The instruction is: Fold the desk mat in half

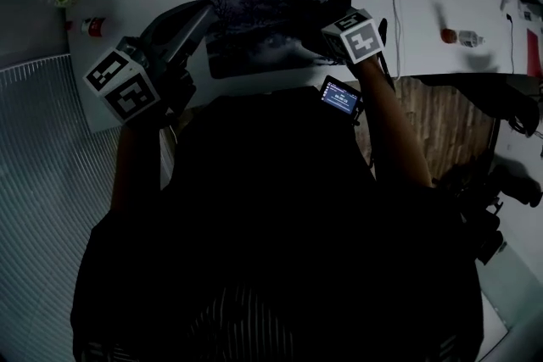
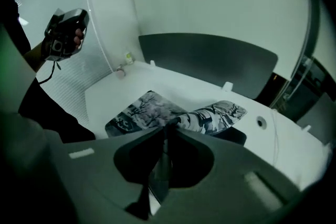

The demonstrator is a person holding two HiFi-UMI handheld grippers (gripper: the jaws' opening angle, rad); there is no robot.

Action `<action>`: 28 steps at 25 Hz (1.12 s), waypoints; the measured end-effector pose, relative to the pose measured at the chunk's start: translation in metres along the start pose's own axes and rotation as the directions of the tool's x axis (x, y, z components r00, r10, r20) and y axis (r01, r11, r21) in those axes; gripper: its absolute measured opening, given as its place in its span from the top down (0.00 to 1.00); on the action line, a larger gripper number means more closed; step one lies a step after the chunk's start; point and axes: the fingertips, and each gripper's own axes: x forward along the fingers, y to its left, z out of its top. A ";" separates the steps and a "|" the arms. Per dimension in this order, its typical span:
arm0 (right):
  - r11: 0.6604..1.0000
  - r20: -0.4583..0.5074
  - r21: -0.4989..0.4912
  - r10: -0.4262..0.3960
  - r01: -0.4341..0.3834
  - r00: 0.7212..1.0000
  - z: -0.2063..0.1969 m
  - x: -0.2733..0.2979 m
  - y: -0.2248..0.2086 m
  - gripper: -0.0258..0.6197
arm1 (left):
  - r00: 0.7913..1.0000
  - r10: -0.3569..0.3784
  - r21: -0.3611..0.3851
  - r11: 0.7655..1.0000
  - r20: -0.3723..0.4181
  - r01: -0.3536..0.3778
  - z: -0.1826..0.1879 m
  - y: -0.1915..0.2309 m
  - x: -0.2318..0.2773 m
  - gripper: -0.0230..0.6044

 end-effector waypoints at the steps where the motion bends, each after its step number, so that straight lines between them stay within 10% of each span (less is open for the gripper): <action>1: 0.999 -0.021 -0.016 0.035 -0.036 0.999 0.003 0.015 0.016 0.93 | 1.000 0.006 -0.004 1.000 0.004 -0.006 0.000 0.003 -0.005 0.95; 14: 0.930 -0.206 -0.004 0.360 -0.368 0.910 0.001 0.127 0.157 0.81 | 0.995 0.095 -0.066 0.994 0.040 -0.092 -0.002 0.031 -0.053 0.95; 20: 0.744 0.117 0.242 0.615 -0.623 0.780 0.064 0.085 0.158 0.85 | 0.996 0.091 -0.070 0.994 0.008 -0.090 -0.008 0.033 -0.051 0.95; 28: 0.836 0.438 0.124 0.438 -0.535 0.785 0.107 -0.047 0.063 0.95 | 0.999 0.001 0.031 1.000 -0.048 0.001 -0.010 0.019 -0.013 0.95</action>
